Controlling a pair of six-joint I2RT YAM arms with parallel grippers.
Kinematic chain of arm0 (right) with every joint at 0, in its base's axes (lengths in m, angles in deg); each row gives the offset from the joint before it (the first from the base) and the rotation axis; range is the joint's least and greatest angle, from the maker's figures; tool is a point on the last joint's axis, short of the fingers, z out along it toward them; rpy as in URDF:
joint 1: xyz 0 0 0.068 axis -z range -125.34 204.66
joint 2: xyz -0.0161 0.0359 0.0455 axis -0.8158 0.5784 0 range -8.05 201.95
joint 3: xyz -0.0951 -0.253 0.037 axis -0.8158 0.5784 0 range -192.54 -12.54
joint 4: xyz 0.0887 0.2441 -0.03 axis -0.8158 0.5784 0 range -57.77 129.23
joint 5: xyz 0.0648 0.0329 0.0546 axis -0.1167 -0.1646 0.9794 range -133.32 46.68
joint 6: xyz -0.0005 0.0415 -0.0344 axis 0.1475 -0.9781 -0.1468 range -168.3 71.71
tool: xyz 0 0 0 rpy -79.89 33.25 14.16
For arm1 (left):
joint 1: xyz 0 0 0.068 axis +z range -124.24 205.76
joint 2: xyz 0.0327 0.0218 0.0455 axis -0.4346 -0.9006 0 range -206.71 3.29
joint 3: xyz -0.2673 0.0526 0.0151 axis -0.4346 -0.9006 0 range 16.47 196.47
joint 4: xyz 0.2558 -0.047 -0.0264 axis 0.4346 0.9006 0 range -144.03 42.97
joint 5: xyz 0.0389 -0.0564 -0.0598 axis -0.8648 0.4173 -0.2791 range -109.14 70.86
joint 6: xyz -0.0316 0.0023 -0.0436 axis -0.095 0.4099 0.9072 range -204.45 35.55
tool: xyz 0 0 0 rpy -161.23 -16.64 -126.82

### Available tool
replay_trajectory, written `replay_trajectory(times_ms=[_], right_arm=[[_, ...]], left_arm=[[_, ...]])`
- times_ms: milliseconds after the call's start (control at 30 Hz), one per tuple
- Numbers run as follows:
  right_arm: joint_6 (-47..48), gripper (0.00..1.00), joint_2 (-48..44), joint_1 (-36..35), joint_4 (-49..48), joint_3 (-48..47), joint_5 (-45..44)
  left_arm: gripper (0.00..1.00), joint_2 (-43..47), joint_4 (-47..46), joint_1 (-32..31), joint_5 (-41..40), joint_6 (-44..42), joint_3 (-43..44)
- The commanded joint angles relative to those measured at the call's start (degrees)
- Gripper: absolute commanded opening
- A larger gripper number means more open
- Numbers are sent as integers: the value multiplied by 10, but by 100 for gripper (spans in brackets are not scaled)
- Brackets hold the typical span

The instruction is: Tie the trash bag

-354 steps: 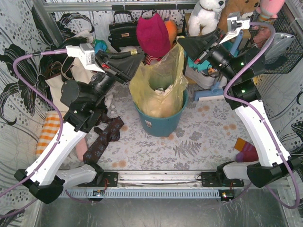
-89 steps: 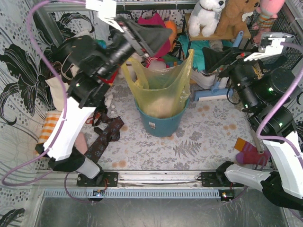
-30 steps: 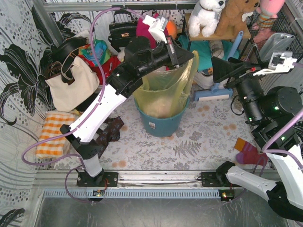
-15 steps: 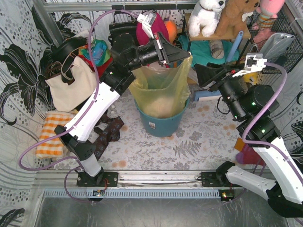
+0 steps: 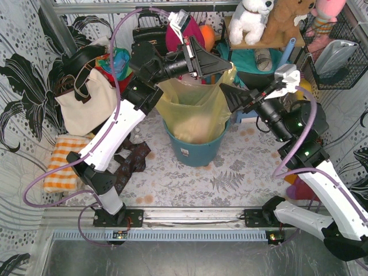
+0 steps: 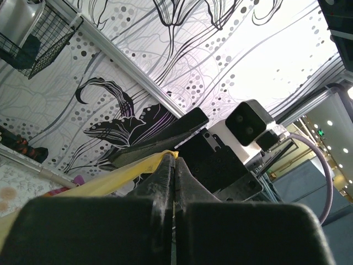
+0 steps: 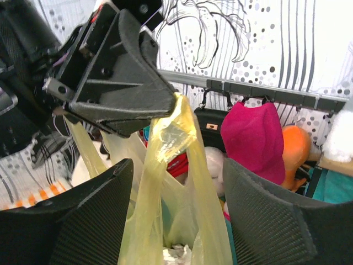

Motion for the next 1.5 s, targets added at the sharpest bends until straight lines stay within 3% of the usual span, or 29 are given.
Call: replay_trajectory(times_ms=[0, 133, 500, 700, 833, 967, 1067, 1333, 1467], right_arm=[[90, 64, 18, -2, -42, -12, 71], [106, 52, 25, -2, -48, -17, 109], [125, 27, 8, -2, -33, -21, 90], [121, 19, 16, -2, -44, -26, 67], [117, 18, 27, -2, -43, -38, 51], [106, 0, 31, -2, -42, -46, 16], [102, 0, 26, -2, -48, -42, -2], [95, 0, 32, -2, -37, -66, 14], [94, 0, 35, -2, -13, -77, 28]], left_arm=[[0, 3, -42, 5, 19, 9, -11], [0, 8, -42, 8, 19, 8, -24], [0, 13, -66, 16, 24, 20, -47], [0, 17, -79, 17, 27, 25, -59], [0, 22, -87, 18, 29, 28, -67], [0, 26, -91, 22, 27, 24, -77], [1, 33, -88, 31, 18, 20, -92], [27, 68, -69, 48, -14, -37, -94], [19, 72, -68, 48, -17, -44, -90]])
